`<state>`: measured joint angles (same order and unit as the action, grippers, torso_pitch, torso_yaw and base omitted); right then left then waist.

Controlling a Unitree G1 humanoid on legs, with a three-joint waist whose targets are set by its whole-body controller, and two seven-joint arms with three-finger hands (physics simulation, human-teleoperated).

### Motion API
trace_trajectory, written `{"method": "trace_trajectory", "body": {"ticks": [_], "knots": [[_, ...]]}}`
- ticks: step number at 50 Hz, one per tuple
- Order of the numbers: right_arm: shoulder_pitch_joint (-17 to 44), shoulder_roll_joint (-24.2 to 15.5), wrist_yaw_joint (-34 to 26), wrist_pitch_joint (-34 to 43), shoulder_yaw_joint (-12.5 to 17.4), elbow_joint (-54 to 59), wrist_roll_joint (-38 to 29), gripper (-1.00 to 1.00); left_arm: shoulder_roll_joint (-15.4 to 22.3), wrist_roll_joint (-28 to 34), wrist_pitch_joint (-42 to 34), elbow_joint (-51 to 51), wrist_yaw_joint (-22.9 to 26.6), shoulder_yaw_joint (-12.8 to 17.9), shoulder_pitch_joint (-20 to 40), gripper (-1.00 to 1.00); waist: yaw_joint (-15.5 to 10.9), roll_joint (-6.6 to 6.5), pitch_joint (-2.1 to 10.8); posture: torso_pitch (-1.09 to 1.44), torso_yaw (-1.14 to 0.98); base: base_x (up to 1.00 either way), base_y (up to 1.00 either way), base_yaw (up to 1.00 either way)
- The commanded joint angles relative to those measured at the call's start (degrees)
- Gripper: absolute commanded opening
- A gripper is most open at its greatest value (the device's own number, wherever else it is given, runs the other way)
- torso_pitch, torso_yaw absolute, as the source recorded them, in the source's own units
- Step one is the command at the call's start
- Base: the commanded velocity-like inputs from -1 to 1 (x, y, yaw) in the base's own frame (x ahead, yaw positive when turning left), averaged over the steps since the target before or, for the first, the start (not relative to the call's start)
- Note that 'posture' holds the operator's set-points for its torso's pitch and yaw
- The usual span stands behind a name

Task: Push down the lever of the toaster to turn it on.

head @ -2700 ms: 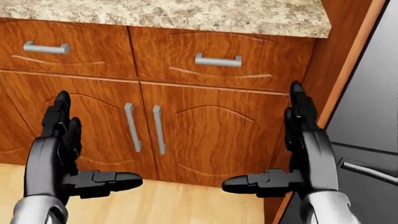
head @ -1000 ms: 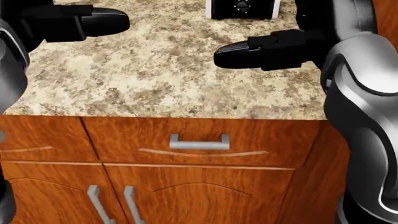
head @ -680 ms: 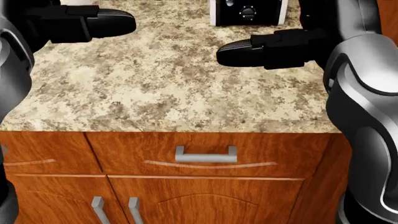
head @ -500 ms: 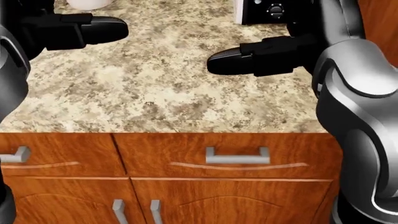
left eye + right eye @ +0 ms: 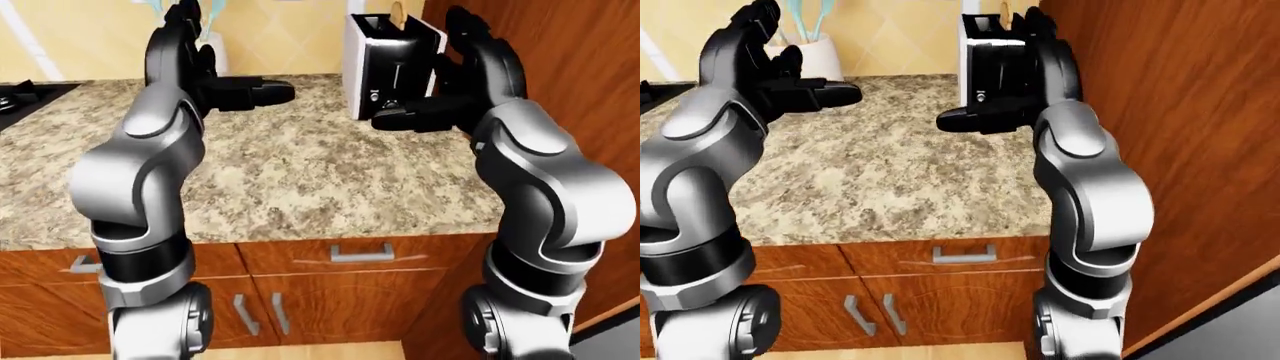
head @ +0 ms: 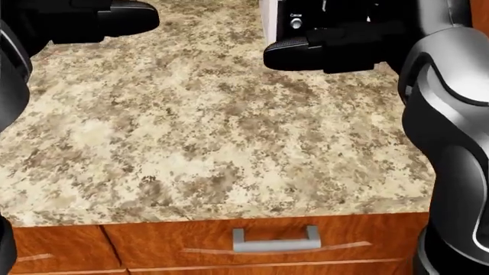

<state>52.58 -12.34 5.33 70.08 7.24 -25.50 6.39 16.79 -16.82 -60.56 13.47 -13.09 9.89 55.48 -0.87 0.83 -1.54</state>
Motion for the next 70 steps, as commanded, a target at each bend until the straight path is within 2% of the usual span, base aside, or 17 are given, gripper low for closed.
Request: {"method": "trace_trajectory", "body": {"ticks": [1,2,4,5,7,10,13,14,16,17,19,25,28,30,36,52,70], "knots": [[0.94,-0.16,0.44,-1.49,0.01,-0.28,-0.28,1.0,0.18,-0.06,1.18,0.58,0.13,0.09,0.86,1.0,-0.24,0.4,0.73,0.0,0.0,0.0,0.0,0.0],[1.16,-0.11,0.51,-1.32,-0.11,-0.42,-0.27,1.0,0.17,-0.07,1.02,0.68,0.04,0.13,0.96,1.0,-0.33,0.64,0.46,0.0,0.0,0.0,0.0,0.0],[1.48,-0.08,0.49,-1.18,-0.16,-0.54,-0.19,1.0,0.09,-0.14,1.04,0.81,0.01,0.15,0.87,1.0,-0.64,2.6,-0.89,0.0,0.0,0.0,0.0,0.0],[1.46,-0.14,0.41,-1.31,-0.2,-0.56,-0.17,1.0,0.12,-0.16,1.13,0.77,0.04,0.19,0.84,1.0,-0.65,2.32,-1.08,0.0,0.0,0.0,0.0,0.0],[1.45,-0.16,0.26,-1.11,-0.54,-0.85,-0.24,1.0,0.17,-0.23,0.91,0.86,-0.05,0.25,0.97,1.0,-0.3,1.82,0.42,0.0,0.0,0.14,0.0,0.0],[1.64,0.09,0.23,-0.95,-0.8,-0.7,-0.56,1.0,0.01,-0.24,0.95,1.06,-0.17,0.1,0.74,1.0,0.18,0.38,-1.42,0.0,0.0,0.36,-0.03,0.0],[2.27,0.34,0.28,-0.01,-1.08,-1.16,-0.78,1.0,0.12,-0.18,1.22,1.02,-0.11,0.13,0.53,1.0,0.6,0.08,-0.99,0.0,0.0,0.05,0.0,0.0],[2.48,0.32,0.23,0.18,-1.16,-1.25,-0.87,1.0,0.13,-0.17,1.25,1.0,-0.11,0.13,0.56,1.0,0.84,-0.52,-0.71,0.0,0.0,0.0,0.0,0.0],[3.9,0.2,0.21,1.79,-1.57,-2.06,-1.21,1.0,0.13,-0.21,1.31,1.03,-0.17,0.25,0.53,1.0,0.99,-3.06,0.19,0.0,0.0,0.0,0.0,0.0],[4.23,0.28,0.17,2.33,-1.54,-2.37,-1.32,1.0,0.16,-0.24,1.34,0.97,-0.17,0.28,0.6,1.0,1.35,-1.58,-0.03,0.0,0.0,0.0,0.0,0.0],[5.11,0.14,0.06,3.86,-2.18,-3.56,-1.85,1.0,0.13,-0.49,1.3,1.1,-0.3,0.52,0.64,1.0,1.09,-1.61,0.33,0.0,0.0,0.0,0.0,0.0],[5.08,0.61,-0.84,3.66,-2.35,-3.25,-3.15,1.0,0.05,-1.99,0.74,1.31,-1.37,1.27,1.13,1.0,1.25,-2.0,-0.12,0.0,0.0,0.0,0.0,0.0],[4.95,0.74,-1.2,3.38,-2.26,-3.03,-3.61,1.0,0.3,-2.45,-0.35,1.0,-1.77,0.84,1.83,1.0,1.01,-1.29,0.17,-0.02,0.0,0.0,0.0,0.0],[5.67,0.79,-1.38,4.39,-2.29,-3.53,-3.8,1.0,0.39,-2.67,-0.27,0.91,-1.78,0.74,1.71,1.0,0.81,-0.62,0.9,-0.04,0.0,0.0,0.0,0.0],[6.5,0.91,-1.79,5.02,-2.43,-3.61,-4.36,1.0,0.56,-3.24,-0.72,1.03,-2.11,0.88,1.87,1.0,0.86,-1.12,2.51,-0.1,0.0,0.0,0.0,0.0],[6.69,1.76,-2.61,3.13,-2.76,-1.35,-5.18,1.0,0.7,-3.67,0.0,0.26,-2.32,0.59,2.02,1.0,0.79,-0.55,8.04,-0.26,0.0,0.0,0.0,0.0],[7.93,4.22,-3.25,-15.61,-3.54,19.04,-4.42,1.0,0.7,-2.76,3.4,-0.8,-1.37,0.4,1.73,1.0,0.49,-0.77,14.3,-0.35,0.0,0.0,0.0,0.0]]}}
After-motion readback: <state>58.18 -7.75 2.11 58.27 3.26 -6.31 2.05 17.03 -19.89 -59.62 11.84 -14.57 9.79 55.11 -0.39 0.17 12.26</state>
